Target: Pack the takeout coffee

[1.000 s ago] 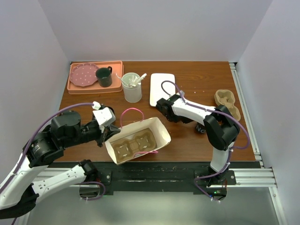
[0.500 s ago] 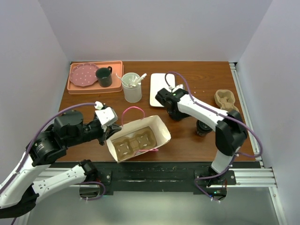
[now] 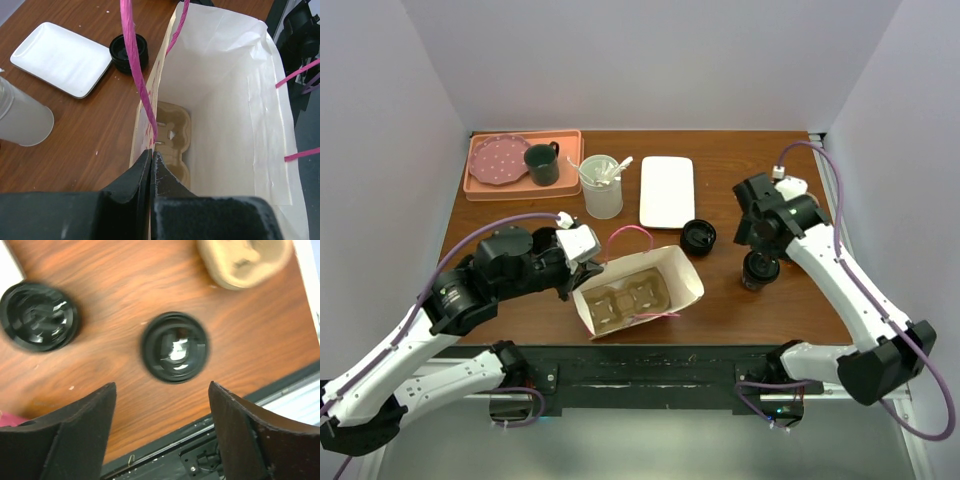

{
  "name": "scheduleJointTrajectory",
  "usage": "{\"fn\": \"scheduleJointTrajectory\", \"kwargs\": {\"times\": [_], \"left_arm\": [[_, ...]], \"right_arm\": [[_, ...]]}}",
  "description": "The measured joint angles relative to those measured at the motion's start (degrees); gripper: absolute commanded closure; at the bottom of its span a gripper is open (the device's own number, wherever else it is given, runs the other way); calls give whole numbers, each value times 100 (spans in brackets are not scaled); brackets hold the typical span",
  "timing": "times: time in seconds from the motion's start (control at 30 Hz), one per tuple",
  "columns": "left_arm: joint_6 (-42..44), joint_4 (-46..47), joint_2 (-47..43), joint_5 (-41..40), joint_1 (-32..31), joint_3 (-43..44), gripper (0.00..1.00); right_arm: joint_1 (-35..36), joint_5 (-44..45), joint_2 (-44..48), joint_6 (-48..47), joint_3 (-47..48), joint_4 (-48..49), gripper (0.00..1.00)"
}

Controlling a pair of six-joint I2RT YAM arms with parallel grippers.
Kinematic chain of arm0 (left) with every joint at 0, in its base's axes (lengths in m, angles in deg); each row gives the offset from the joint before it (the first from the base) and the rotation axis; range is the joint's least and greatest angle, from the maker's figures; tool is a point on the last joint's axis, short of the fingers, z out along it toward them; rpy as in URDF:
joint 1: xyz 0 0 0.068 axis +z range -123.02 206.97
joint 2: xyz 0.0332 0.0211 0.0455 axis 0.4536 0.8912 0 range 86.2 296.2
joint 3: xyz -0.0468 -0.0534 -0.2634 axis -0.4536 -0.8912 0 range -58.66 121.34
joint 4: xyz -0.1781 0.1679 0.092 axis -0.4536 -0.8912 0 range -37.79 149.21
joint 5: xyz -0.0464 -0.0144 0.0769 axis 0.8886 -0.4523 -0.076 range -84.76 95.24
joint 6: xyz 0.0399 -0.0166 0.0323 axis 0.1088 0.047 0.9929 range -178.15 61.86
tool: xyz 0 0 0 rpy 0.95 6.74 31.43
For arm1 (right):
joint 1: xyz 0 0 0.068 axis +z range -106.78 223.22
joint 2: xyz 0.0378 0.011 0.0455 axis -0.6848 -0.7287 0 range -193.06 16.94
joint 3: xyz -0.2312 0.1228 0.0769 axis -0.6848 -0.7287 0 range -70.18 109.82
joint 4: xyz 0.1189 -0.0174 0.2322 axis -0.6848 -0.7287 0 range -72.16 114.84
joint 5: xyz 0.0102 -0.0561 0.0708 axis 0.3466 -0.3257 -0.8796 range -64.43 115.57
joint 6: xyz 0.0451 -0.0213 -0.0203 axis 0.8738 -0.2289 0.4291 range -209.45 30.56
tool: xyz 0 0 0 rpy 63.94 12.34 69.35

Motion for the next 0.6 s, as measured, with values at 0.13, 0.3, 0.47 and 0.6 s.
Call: {"fn": "scheduleJointTrajectory", "kwargs": {"times": [0.13, 0.3, 0.47, 0.6], "left_arm": [[11, 168, 101, 94, 0, -15, 95], [11, 319, 109, 186, 0, -24, 95], [13, 321, 127, 199, 0, -24, 95], [55, 295, 125, 195, 0, -24, 95]], "right_arm": [[-581, -275, 199, -17, -337, 44, 16], [-966, -656, 116, -267, -758, 284, 8], [-1049, -894, -225, -520, -815, 608, 9], [-1126, -1054, -291, -643, -1032, 879, 9]]}}
